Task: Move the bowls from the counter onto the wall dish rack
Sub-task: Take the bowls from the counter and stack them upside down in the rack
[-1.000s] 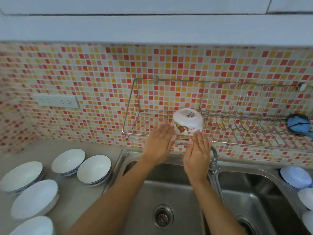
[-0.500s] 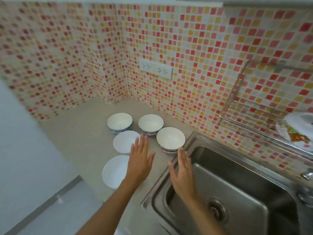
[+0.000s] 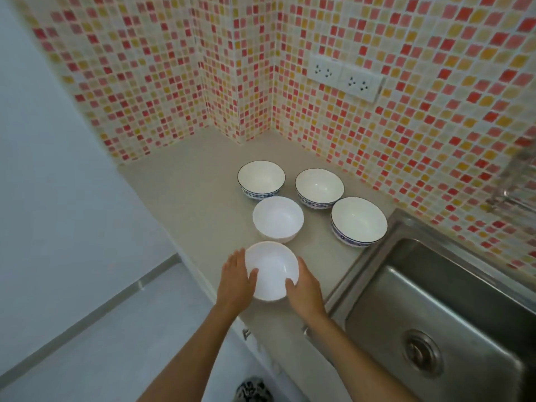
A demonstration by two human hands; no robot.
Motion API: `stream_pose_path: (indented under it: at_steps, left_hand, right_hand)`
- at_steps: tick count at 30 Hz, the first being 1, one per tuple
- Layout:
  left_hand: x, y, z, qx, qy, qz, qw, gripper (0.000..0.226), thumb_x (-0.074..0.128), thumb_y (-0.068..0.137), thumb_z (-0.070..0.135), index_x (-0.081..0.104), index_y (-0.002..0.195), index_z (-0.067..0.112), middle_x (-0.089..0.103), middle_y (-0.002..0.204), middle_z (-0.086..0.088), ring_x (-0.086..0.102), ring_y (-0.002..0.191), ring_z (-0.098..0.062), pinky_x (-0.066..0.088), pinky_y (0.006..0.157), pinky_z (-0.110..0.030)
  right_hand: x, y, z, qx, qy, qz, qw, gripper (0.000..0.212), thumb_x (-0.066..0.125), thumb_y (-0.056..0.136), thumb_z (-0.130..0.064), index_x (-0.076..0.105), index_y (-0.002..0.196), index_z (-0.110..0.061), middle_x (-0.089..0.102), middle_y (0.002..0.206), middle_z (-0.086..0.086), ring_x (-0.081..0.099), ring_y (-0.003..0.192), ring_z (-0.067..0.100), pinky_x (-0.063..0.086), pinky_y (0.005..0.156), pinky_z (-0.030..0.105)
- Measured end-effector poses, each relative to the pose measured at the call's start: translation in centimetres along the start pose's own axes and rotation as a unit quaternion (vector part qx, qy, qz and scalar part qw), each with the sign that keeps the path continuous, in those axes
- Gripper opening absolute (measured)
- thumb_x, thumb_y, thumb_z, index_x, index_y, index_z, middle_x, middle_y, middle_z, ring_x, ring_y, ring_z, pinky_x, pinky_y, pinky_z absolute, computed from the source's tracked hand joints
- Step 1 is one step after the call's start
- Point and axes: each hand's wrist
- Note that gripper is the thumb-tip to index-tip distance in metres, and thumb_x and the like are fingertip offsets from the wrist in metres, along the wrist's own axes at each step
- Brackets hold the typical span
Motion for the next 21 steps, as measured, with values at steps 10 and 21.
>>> stream_pose_path:
  at_steps: [10, 21]
  left_hand:
    - [-0.9, -2.1, 4.4, 0.006, -0.256, -0.016, 0.966, 0.047, 0.054, 0.092, 0.040, 0.046, 0.133, 0.019, 0.057, 0.130, -0.003, 0.057, 0.114, -0.023, 0.052, 0.094, -0.040]
    - [0.9, 0.1, 18.3, 0.031, -0.467, -0.186, 0.864, 0.038, 0.033, 0.097, 0.054, 0.047, 0.125, 0.033, 0.058, 0.125, 0.000, 0.060, 0.108, -0.019, 0.057, 0.079, -0.043]
  right_hand:
    - [-3.5, -0.5, 1.7, 0.070, 0.094, 0.094, 0.989, 0.049, 0.046, 0.082, 0.002, 0.058, 0.126, -0.016, 0.065, 0.116, 0.001, 0.058, 0.103, 0.019, 0.046, 0.081, 0.026]
    - [-14.9, -3.7, 2.2, 0.025, 0.180, 0.251, 0.951, 0.043, 0.052, 0.087, -0.006, 0.060, 0.126, -0.023, 0.067, 0.104, -0.011, 0.062, 0.089, 0.004, 0.054, 0.066, 0.016]
Point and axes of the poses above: each hand's wrist, its own y-axis towards the middle knuckle, its own x-axis out of the palm, z = x × y
